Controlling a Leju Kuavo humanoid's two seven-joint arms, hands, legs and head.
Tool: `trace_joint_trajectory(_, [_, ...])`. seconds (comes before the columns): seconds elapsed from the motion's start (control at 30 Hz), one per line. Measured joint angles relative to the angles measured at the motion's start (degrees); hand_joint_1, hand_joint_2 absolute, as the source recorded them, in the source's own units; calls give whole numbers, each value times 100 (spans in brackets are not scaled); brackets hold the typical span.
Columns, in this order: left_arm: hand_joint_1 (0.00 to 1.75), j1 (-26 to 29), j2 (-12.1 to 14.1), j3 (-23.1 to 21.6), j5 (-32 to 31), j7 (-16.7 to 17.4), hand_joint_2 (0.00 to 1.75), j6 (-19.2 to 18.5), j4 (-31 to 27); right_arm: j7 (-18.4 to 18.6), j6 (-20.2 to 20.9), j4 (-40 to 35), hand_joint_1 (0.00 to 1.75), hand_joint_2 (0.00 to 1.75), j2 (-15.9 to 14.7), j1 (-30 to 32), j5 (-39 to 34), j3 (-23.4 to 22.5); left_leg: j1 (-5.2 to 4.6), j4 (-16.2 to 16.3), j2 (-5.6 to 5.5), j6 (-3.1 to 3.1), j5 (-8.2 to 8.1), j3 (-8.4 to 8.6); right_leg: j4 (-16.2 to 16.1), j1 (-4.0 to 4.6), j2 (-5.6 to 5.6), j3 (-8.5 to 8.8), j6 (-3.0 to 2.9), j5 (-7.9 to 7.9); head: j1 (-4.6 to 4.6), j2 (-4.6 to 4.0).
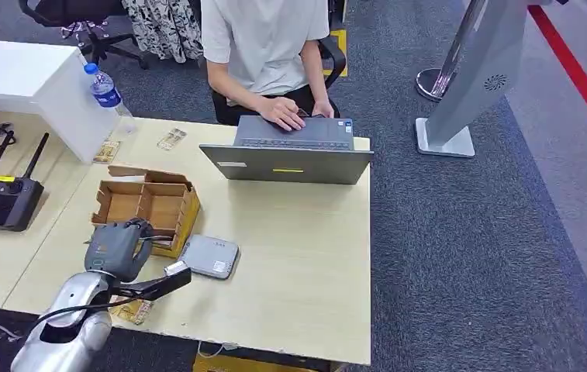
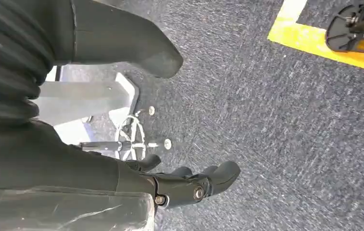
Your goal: Pass the card to the sensor for recognition and then transmit it.
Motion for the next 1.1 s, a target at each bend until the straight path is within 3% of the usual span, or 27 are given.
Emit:
trace_joint_trajectory(0.27, [175, 337, 33, -2, 160, -109, 175, 61, -866, 122, 39, 0, 0, 175, 0, 58, -44, -61, 0, 0, 0, 0, -1, -1, 0, 0, 0, -1, 1, -1, 0, 0])
trace_joint_trajectory(0.57, [175, 772, 402, -2, 842, -424, 175, -66, -2551, 111, 35, -2, 0, 175, 2, 107, -85, -223, 1, 0, 0, -1, -1, 0, 0, 0, 0, -1, 0, -2, 0, 0])
trace_joint_trajectory(0.7, [175, 683, 459, -2, 991, -366, 175, -85, -2946, 109, 42, -2, 0, 175, 4, 108, -2, -247, 0, 0, -3, -1, -1, 1, -1, 0, -3, -2, 0, -2, 2, 0])
trace_joint_trajectory(0.87, [175, -2, 357, -2, 275, 56, 175, -3, -2772, 109, 85, -2, 0, 175, 15, 95, 269, -236, -1, 1, -13, 1, 4, 2, -2, 0, -14, 1, 0, 0, 0, 0])
trace_joint_trajectory(0.97, [175, -800, 195, -2, -449, 324, 175, 118, -1943, 116, 133, 0, 0, 175, 22, 63, 437, -168, 0, 2, -22, -5, 17, -1, -1, 0, -21, 3, 1, 9, 0, 0])
trace_joint_trajectory(1.1, [175, -1639, -10, -4, -778, 426, 175, 218, -871, 111, 153, 0, 0, 175, 22, 22, 441, -31, -1, 3, -14, -9, 20, 6, -1, 0, -8, 2, 5, 20, 0, 0])
